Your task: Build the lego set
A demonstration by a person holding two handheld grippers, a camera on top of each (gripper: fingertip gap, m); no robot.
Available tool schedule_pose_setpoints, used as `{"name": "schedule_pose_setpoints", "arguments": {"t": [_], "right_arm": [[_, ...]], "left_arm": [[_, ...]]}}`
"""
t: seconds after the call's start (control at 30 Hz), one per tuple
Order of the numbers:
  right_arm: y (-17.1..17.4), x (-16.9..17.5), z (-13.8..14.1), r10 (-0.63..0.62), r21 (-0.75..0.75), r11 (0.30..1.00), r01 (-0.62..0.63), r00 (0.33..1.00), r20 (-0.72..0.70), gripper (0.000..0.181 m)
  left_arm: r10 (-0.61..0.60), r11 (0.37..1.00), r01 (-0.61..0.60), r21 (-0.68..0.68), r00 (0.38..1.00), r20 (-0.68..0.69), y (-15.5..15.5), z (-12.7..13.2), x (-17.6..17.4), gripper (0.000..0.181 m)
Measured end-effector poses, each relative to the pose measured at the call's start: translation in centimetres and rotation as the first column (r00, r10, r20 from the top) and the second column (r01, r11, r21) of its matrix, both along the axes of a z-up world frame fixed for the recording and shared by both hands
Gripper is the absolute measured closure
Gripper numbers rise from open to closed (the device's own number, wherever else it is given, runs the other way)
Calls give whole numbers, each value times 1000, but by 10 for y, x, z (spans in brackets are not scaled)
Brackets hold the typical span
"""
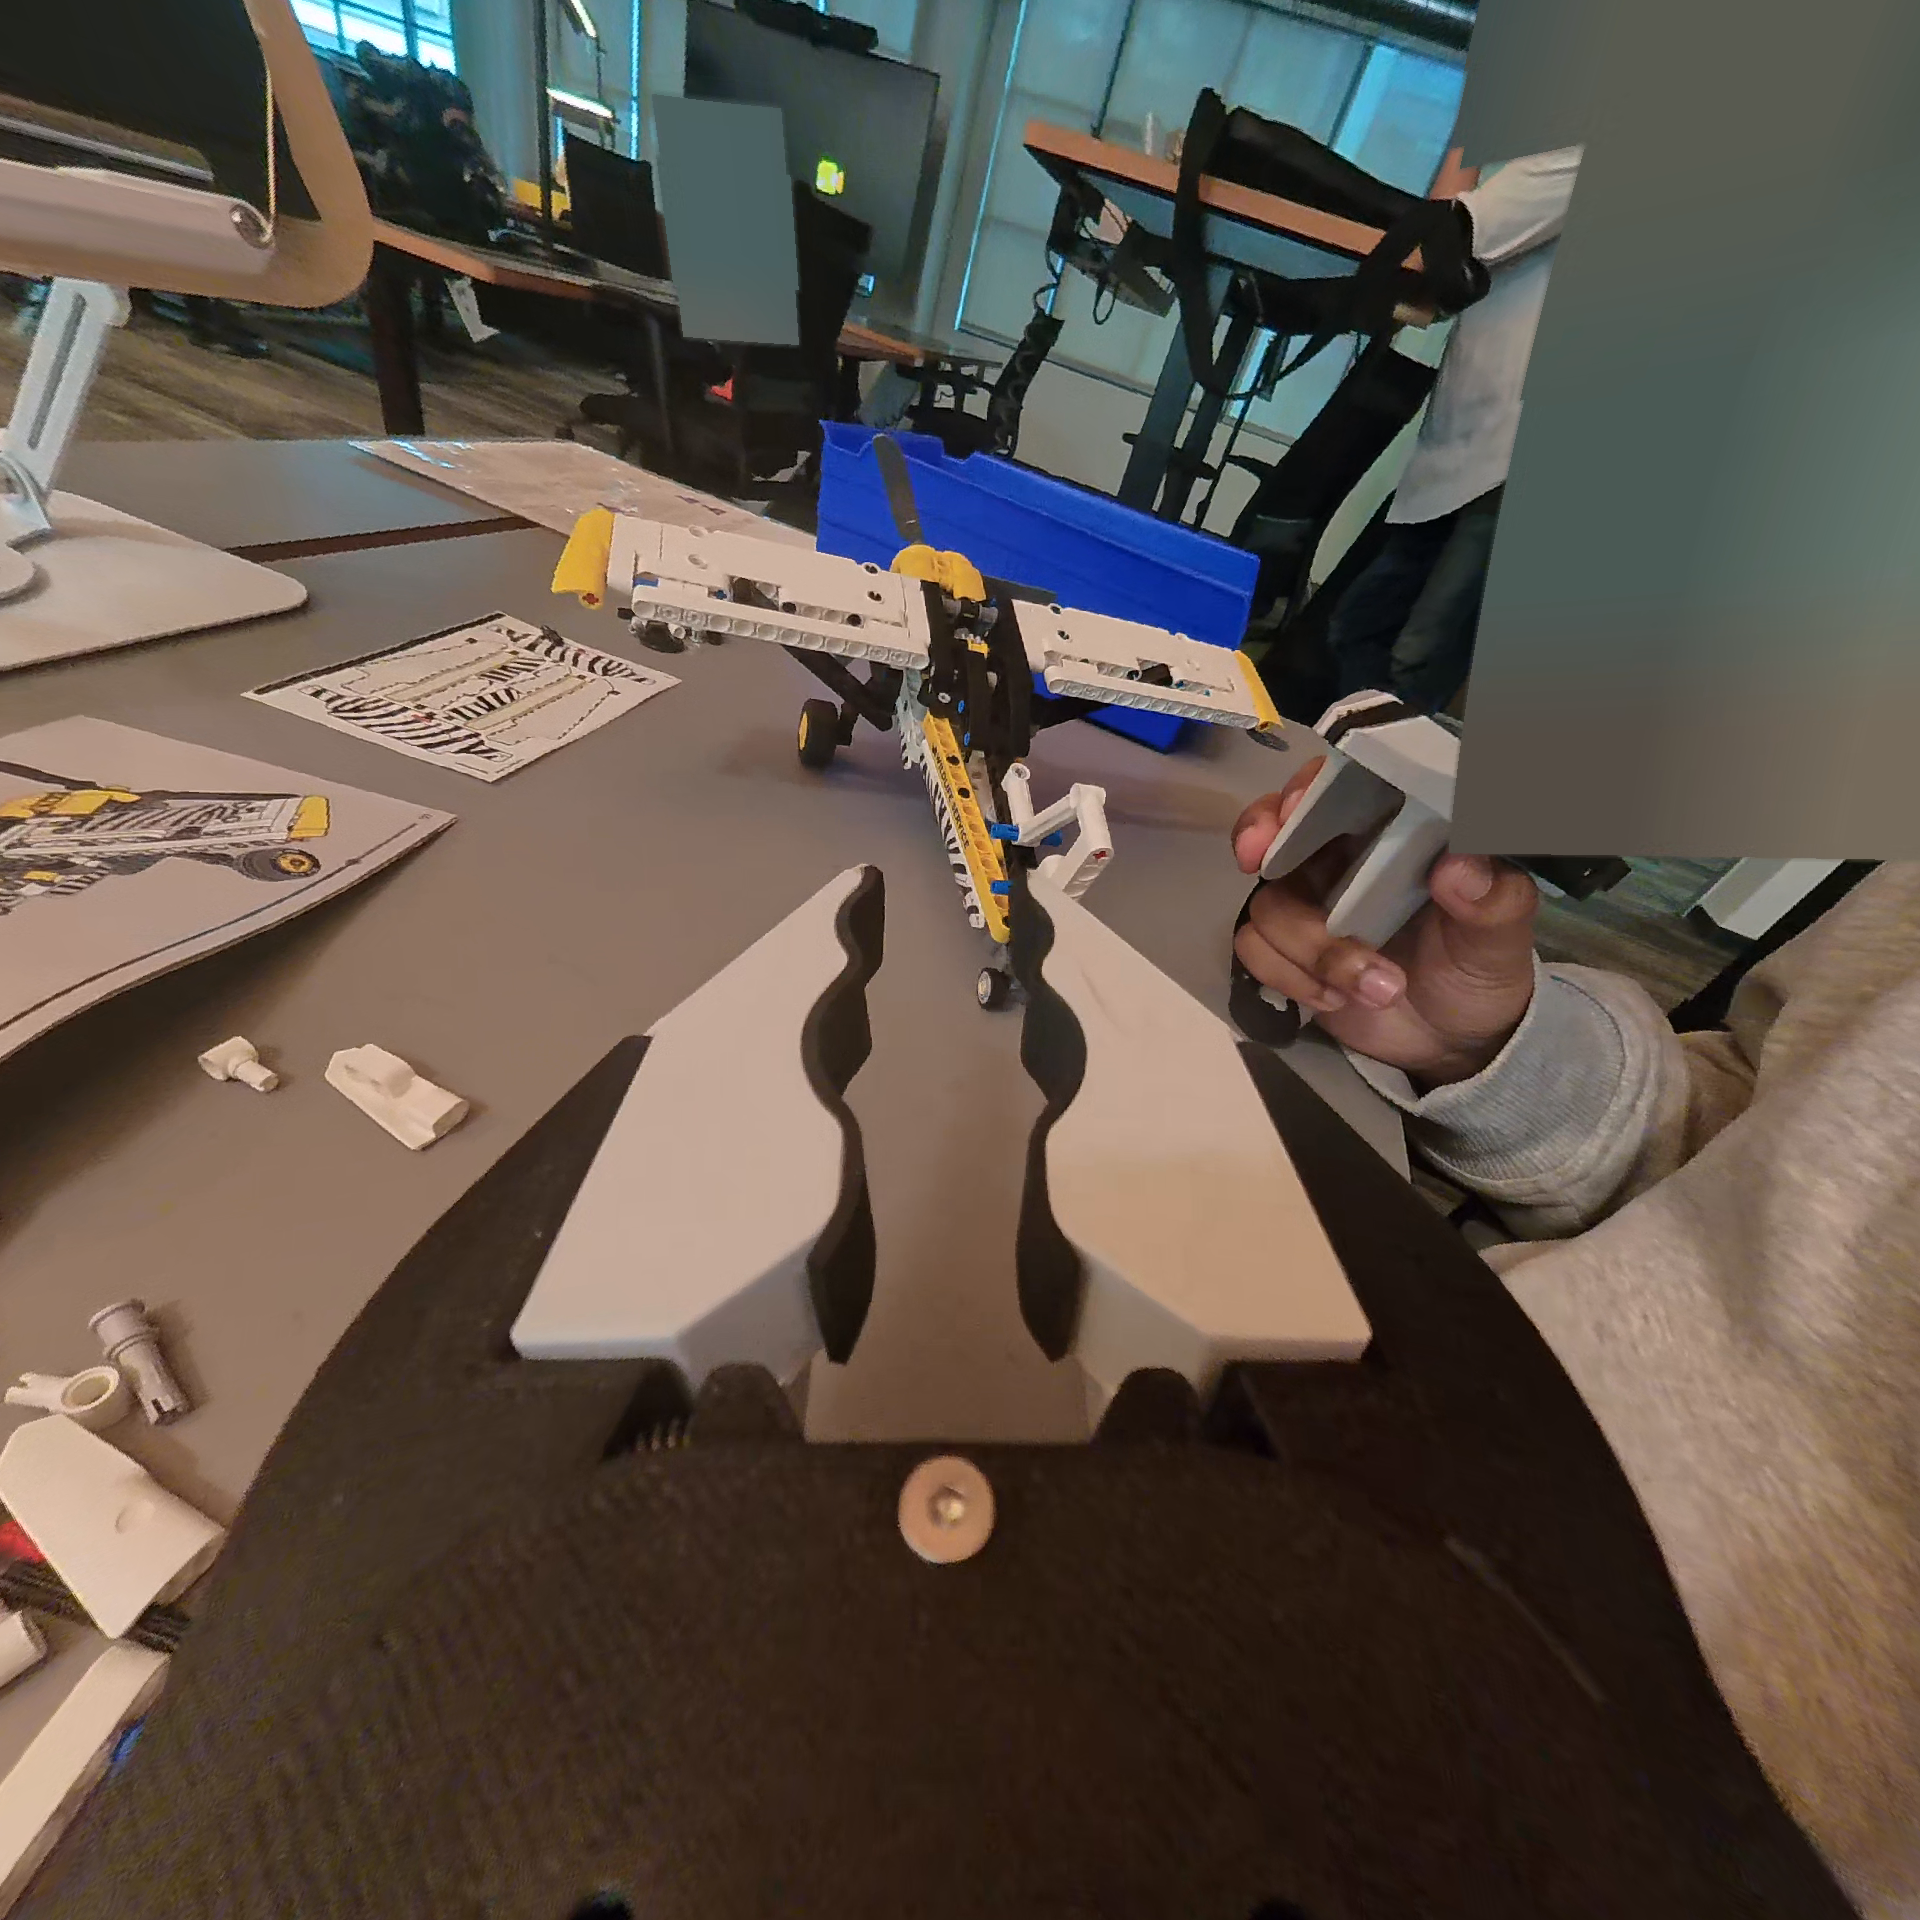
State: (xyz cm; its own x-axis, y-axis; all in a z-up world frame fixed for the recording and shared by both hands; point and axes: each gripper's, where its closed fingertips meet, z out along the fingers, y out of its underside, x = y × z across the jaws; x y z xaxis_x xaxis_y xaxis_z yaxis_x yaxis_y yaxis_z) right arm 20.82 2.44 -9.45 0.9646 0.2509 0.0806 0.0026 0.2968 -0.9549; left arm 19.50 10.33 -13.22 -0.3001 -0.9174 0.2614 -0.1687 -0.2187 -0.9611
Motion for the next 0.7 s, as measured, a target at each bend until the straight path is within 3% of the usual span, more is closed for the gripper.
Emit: {"name": "schedule_pose_setpoints", "arguments": {"t": [0.17,0.4,0.7], "right_arm": [[-8,12,10,-32,61,998,36,998,-54,181],[-24,39,23,57,163,987,-8,954,-295,181],[-18,36,19,90,141,989,-48,945,-314,181]], "left_arm": [[14,1000,-14,2,1000,10,2,1,-1,158],[18,1000,-18,-1,1000,16,3,2,-2,158],[15,1000,-15,-2,1000,13,2,2,-2,158]]}}
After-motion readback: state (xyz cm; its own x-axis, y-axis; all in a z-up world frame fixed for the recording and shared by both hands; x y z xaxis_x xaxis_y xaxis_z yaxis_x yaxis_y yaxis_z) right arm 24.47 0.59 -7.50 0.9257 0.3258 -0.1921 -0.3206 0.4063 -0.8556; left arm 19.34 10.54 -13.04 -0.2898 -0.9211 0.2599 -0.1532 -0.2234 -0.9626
